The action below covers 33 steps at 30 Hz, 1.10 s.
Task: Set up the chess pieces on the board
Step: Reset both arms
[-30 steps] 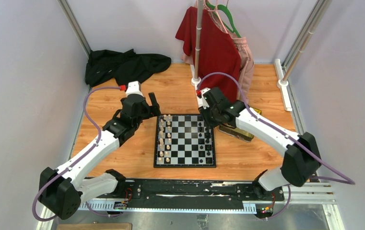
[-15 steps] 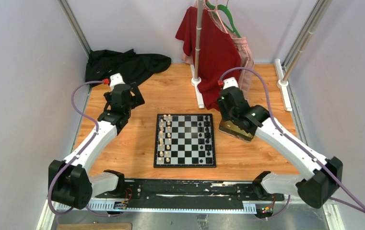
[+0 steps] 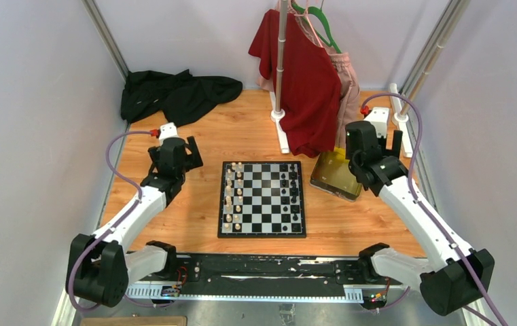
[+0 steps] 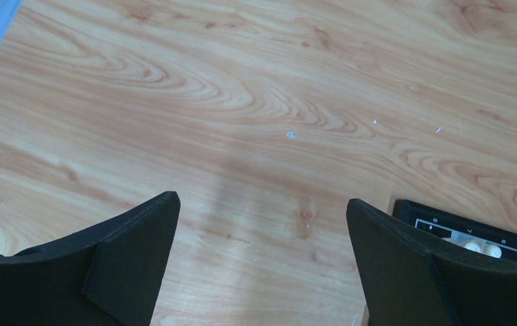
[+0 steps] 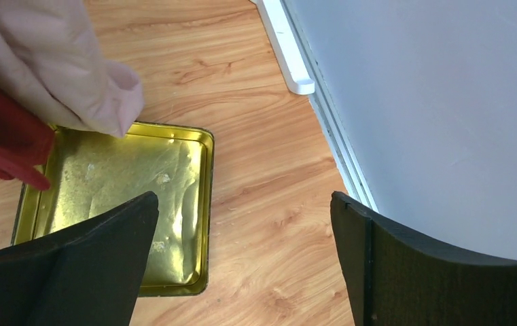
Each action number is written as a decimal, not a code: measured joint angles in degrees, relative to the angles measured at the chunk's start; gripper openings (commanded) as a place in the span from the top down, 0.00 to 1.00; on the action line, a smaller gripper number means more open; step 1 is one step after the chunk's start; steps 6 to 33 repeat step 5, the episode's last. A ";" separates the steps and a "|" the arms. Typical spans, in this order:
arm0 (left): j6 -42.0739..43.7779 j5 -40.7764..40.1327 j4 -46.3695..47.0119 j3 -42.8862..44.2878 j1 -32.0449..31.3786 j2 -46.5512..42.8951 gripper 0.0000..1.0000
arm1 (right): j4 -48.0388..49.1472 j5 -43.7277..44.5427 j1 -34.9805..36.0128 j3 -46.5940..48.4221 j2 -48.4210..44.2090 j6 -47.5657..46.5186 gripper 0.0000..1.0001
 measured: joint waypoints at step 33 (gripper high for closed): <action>0.13 0.00 0.28 -1.68 0.00 -2.05 0.00 | 1.20 2.40 0.00 -1.60 1.05 1.68 0.00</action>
